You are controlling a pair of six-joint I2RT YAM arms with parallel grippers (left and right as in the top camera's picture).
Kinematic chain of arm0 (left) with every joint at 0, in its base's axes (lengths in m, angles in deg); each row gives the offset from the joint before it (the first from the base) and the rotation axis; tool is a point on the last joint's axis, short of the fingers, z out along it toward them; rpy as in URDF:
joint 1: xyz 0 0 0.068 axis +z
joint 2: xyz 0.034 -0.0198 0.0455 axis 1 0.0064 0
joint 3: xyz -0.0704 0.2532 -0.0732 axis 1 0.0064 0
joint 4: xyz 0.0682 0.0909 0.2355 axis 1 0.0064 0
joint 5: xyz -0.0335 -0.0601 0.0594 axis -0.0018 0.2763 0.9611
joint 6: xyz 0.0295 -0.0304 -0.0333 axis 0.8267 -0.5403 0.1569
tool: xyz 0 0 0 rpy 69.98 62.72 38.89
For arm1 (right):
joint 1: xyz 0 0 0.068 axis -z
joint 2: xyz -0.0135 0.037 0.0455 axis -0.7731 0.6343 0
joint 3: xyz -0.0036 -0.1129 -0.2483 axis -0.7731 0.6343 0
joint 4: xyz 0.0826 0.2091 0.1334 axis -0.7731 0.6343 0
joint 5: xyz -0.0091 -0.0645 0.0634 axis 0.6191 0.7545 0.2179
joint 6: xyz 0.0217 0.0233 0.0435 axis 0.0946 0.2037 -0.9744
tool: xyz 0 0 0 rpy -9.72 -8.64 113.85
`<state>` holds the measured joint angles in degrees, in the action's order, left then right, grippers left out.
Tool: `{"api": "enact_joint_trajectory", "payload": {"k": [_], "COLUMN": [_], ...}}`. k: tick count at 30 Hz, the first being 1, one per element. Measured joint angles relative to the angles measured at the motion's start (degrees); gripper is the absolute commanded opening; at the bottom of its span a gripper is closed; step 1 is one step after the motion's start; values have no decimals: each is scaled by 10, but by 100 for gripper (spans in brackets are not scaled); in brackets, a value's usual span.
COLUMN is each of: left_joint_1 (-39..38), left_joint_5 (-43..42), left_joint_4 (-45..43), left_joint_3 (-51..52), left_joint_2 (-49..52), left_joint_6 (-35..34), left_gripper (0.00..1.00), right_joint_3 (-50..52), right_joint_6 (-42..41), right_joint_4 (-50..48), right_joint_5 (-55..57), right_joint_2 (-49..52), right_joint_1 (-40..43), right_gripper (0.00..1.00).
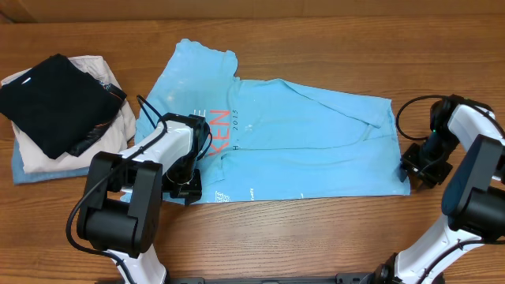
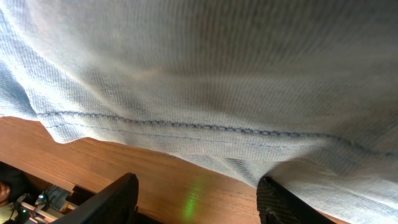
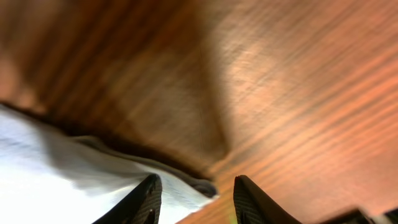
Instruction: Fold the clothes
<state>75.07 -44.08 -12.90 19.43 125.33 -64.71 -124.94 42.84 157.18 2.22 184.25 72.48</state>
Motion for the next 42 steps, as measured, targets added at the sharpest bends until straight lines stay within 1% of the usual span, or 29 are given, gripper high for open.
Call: {"api": "enact_joint_trajectory", "payload": {"k": [9,15,19,22,23,24,27,31,33,37,42], "left_joint_1": [0,0,0,0,0,0,0,0,0,2,30], "left_joint_5": [2,10,14,14,14,14,14,16,14,0,-31], "left_joint_4": [-1,3,-12,-13,-12,-12,-13,-52,-101,-170,-179], "left_joint_3": [0,-5,-23,-50,-59,-66,-83,-93,-96,-100,-134], "left_joint_2": [0,0,-12,-42,-58,-72,-124,-186,-203,-205,-181], "left_joint_6": [2,2,2,2,2,2,7,10,22,53,86], "left_gripper": [66,74,77,78,78,81,93,93,92,92,93], "right_joint_3": [0,0,0,0,-1,-4,-33,-88,-110,-115,-115], "right_joint_6": [-9,-12,-13,-13,-12,-10,1,46,78,111,136], "right_joint_4": [14,14,15,15,15,18,22,-8,-33,-69,-102], "right_joint_5": [14,14,6,1,-1,-2,-7,-38,-71,-117,-150], "right_joint_2": [0,0,-3,-24,-38,-53,-104,-155,-167,-162,-119], "right_joint_1": [3,3,3,3,3,3,0,-12,-24,-42,-56], "right_gripper": [41,41,42,47,51,54,59,59,59,59,59]}}
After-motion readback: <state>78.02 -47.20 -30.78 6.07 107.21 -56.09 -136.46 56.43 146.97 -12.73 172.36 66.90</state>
